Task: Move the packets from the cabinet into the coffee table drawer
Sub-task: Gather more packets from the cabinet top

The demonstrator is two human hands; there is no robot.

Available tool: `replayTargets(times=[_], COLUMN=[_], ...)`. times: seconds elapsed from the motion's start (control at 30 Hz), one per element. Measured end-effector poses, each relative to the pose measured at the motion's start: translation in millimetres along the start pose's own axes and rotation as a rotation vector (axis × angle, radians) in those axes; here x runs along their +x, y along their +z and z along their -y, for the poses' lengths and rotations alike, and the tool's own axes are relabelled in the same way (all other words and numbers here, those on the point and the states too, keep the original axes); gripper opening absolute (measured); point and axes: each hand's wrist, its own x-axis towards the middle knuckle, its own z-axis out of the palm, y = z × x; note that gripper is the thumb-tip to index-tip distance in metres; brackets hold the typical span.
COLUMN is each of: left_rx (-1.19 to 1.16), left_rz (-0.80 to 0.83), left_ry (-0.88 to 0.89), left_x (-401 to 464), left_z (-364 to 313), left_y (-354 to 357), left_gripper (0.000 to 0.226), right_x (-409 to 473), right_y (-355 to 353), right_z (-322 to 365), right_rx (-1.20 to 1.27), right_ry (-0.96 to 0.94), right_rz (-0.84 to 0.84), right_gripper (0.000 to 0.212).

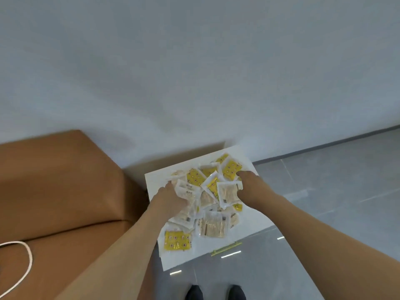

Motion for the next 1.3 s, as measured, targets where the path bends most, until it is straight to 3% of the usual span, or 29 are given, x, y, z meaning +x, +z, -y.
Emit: replayTargets(times=[0.2, 0.33, 0.43, 0.53, 0.63, 0.73, 0.93, 1.07, 1.13, 1.3], left_rx=[0.215, 0.180, 0.030, -0.151, -0.341, -0.457, -0.488, -0.476, -0.458, -0.453], left_rz=[-0.107, -0.189, -0.126, -0.002, 0.059, 0.063, 0.058, 0.063, 0.065, 0.092], left_ry=[-0.065, -0.043, -0.068, -0.063, -0.061, -0.069, -0.066, -0.063, -0.046, -0.043], left_x=[94, 105, 106, 107, 109, 111, 116, 121, 125, 131], left_z=[23, 32, 35, 37, 40, 44, 49, 52, 53, 55], left_y=[67, 87, 88, 83, 79, 80, 83, 86, 88, 90], left_gripper=[0.088, 0.090, 0.085, 0.059, 0.032, 0.033, 0.027, 0.025, 0.029, 0.037], right_x=[105, 118, 118, 115, 105, 96, 99, 117, 125, 133], right_y=[81, 106, 103, 99, 90, 83, 69, 87, 101, 113], right_z=[-28, -43, -46, -53, -64, -76, -55, -25, -19, -21], right_rx=[-0.244, -0.377, -0.409, -0.286, -0.169, -0.044, 0.332, 0.230, 0.073, -0.024], right_ry=[-0.048, -0.090, -0.050, 0.051, 0.081, 0.067, 0.053, -0.002, -0.009, 0.001], right_rz=[0.061, -0.002, -0.074, -0.075, 0.076, 0.158, 0.106, 0.062, 0.055, -0.118], right_gripper=[0.069, 0.073, 0.070, 0.062, 0.033, 0.015, 0.015, 0.016, 0.028, 0.035])
